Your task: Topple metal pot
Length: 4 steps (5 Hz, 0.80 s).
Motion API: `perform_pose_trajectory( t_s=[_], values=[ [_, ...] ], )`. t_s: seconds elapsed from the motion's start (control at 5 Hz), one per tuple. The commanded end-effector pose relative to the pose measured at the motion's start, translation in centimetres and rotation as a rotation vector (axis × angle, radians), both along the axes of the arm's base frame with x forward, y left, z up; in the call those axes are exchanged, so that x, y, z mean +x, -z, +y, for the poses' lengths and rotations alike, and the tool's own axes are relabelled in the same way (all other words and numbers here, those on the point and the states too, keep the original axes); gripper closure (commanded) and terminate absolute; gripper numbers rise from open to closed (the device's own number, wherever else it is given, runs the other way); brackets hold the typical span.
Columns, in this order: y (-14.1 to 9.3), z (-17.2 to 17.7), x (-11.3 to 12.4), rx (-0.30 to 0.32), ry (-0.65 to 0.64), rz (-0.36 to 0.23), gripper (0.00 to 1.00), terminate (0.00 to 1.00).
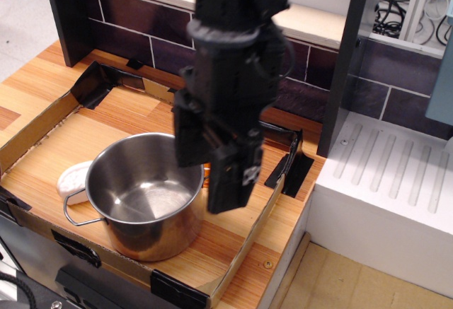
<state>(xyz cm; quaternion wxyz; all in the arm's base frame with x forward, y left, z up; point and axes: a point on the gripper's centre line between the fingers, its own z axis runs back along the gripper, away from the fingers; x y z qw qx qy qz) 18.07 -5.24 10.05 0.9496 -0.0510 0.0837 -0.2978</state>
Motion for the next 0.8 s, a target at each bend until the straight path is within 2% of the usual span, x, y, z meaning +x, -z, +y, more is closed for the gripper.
perform_pose_trajectory(
  t_s=[0.0,0.2,0.6],
  values=[
    [0.5,2.3,-1.0,0.042,0.085,-0.110,0.00,0.00],
    [1.5,3.4,-1.7,0.099,0.111,-0.183,0.00,0.00],
    [2.8,4.4,-2.7,0.123,0.111,-0.214,0.00,0.00]
  ],
)
